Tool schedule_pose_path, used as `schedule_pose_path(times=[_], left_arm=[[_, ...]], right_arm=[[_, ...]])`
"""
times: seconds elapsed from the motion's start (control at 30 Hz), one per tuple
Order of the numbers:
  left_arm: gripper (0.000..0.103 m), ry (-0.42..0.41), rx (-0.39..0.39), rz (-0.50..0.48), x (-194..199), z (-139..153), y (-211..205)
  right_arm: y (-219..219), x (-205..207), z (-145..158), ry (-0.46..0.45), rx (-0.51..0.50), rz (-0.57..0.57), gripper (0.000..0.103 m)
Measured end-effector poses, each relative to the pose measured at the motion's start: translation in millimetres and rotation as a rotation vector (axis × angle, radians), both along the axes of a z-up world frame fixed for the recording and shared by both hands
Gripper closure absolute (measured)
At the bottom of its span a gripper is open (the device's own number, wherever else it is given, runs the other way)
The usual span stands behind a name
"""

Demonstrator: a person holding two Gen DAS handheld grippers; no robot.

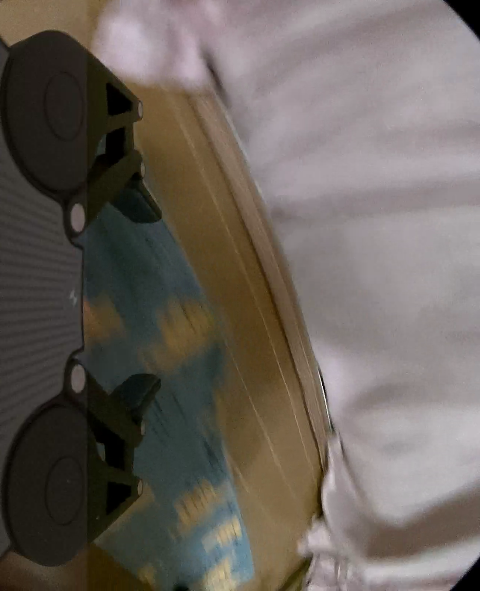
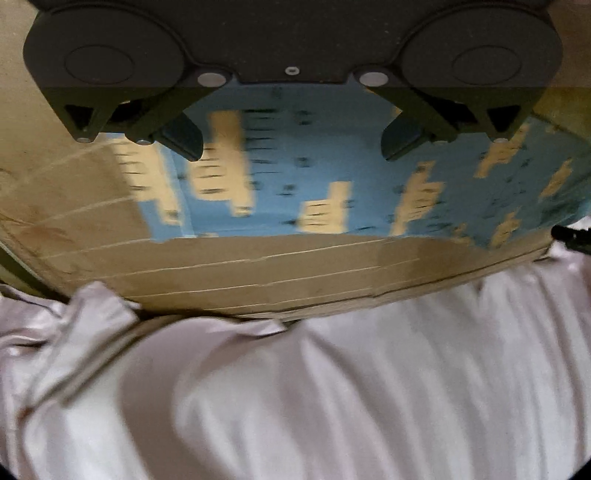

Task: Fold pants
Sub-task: 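Grasp the folded edge with the left gripper while the right gripper grasps beside it and lifts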

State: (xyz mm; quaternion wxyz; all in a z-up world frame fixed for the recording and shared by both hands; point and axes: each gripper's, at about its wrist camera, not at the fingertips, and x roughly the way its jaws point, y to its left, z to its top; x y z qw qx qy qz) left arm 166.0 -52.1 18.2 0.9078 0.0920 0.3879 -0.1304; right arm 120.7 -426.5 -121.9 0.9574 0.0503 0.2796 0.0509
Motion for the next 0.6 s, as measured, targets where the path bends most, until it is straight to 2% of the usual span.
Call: schedule_pose_path(times=[0.13, 0.33, 0.47, 0.53, 0.6], left_arm=[[0.007, -0.008, -0.047, -0.222, 33.4, -4.9, -98.5], [0.009, -0.020, -0.062, -0.605, 66.7, -18.4, -237.8], [0.019, 0.089, -0.086, -0.759, 90.8, -35.1, -297.1], [0.023, 0.165, -0.101, -0.793, 101.7, -44.4, -316.1], [0.034, 0.233, -0.116, -0.795, 107.6, -50.1, -325.9]], right_arm=[[-27.2, 2.0, -6.2, -0.004, 0.025, -0.062, 0.001], [-67.4, -3.4, -10.3, -0.033, 0.054, -0.119, 0.001], [-87.8, -1.1, -10.9, -0.051, 0.064, -0.127, 0.001], [-96.1, -1.1, -11.6, -0.054, 0.071, -0.122, 0.001], [-99.6, -2.5, -12.6, -0.059, 0.060, -0.117, 0.001]])
